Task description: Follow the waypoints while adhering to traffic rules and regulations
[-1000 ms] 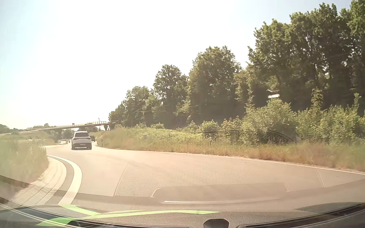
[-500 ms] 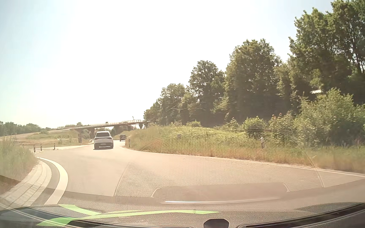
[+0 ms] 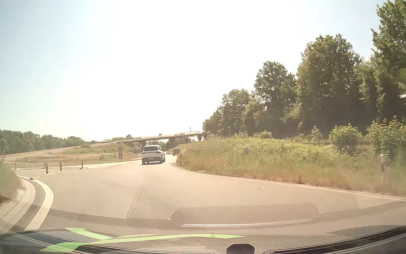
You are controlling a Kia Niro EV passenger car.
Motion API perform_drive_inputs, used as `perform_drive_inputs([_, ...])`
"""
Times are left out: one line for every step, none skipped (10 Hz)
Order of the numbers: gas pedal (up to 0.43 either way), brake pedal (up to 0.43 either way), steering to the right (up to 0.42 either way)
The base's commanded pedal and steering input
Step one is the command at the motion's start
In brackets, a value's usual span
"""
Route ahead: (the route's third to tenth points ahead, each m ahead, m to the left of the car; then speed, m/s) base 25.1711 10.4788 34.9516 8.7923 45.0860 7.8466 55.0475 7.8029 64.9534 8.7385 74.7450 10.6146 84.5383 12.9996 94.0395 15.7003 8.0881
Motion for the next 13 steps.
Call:
perform_drive_inputs([0.177,0.0,-0.182])
perform_drive_inputs([0.189,0.0,-0.182])
perform_drive_inputs([0.189,0.0,-0.178])
perform_drive_inputs([0.189,0.0,-0.171])
perform_drive_inputs([0.189,0.0,-0.156])
perform_drive_inputs([0.189,0.0,-0.14])
perform_drive_inputs([0.197,0.0,-0.126])
perform_drive_inputs([0.197,0.0,-0.111])
perform_drive_inputs([0.209,0.0,-0.094])
perform_drive_inputs([0.22,0.0,-0.078])
perform_drive_inputs([0.22,0.0,-0.057])
perform_drive_inputs([0.228,0.0,-0.031])
perform_drive_inputs([0.228,0.0,-0.013])
